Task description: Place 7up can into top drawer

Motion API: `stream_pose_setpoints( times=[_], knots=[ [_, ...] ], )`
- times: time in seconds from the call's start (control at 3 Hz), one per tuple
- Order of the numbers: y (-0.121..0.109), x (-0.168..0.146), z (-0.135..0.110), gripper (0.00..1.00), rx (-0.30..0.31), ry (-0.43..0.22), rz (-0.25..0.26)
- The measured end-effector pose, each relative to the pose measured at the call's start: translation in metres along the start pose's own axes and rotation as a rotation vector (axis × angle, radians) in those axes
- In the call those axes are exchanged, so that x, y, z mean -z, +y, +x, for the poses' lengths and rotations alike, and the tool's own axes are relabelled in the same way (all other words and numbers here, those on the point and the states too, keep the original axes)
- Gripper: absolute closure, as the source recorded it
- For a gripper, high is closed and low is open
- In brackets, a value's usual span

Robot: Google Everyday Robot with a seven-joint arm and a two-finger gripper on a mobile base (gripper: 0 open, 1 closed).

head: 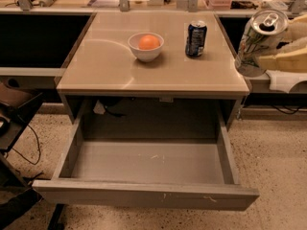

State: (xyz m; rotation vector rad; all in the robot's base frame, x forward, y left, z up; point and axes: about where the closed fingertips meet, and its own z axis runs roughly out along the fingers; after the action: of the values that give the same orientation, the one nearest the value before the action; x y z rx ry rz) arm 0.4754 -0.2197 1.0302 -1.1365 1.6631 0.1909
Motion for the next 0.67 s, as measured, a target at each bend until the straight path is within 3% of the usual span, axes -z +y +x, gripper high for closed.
stream_pose_setpoints(
  times=[0.33, 0.67],
  knots=[
    [0.0191, 0.0002, -0.0067, 1.0, 0.093, 0.031, 0.054],
    [0.0155, -0.007, -0.0031, 1.0, 0.075, 0.038, 0.037]
  ],
)
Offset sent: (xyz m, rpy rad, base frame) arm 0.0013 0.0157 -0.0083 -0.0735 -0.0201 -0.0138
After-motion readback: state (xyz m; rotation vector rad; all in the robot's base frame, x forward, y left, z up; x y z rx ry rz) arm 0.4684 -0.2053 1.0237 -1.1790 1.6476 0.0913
